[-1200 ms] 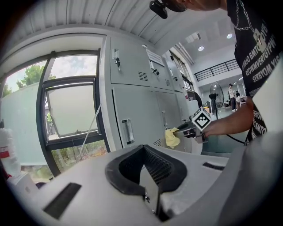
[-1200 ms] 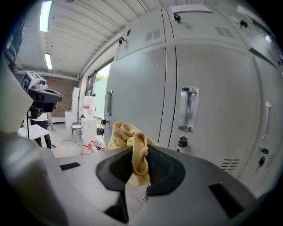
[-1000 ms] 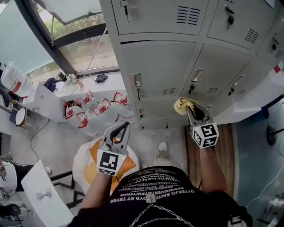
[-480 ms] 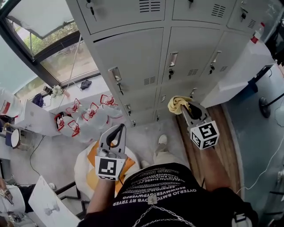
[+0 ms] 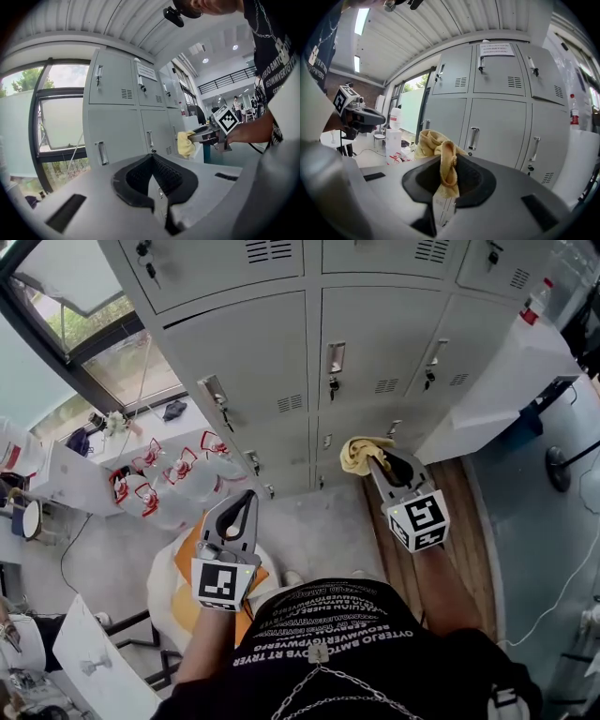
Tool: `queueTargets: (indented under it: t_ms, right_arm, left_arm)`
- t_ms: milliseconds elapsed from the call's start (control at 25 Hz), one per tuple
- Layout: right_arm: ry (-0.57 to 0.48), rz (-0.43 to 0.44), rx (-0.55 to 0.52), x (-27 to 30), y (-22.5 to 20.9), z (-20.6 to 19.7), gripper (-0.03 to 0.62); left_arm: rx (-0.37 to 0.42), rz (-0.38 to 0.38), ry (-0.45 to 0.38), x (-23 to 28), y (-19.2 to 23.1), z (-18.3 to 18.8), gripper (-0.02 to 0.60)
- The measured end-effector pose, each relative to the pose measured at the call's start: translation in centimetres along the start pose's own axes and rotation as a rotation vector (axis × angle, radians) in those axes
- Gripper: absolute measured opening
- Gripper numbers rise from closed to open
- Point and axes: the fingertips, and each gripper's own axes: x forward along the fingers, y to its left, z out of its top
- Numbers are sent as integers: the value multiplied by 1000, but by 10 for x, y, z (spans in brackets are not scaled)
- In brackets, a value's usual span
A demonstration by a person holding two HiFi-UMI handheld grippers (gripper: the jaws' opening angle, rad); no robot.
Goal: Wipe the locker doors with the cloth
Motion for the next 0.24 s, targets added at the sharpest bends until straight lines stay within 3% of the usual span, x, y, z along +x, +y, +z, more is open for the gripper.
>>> queueTargets:
  t_ms: [240]
  right_arm:
    - [-37,55,5,-32,-40,-1,54]
  left_arm:
    - [7,-9,6,44,-66,20,5]
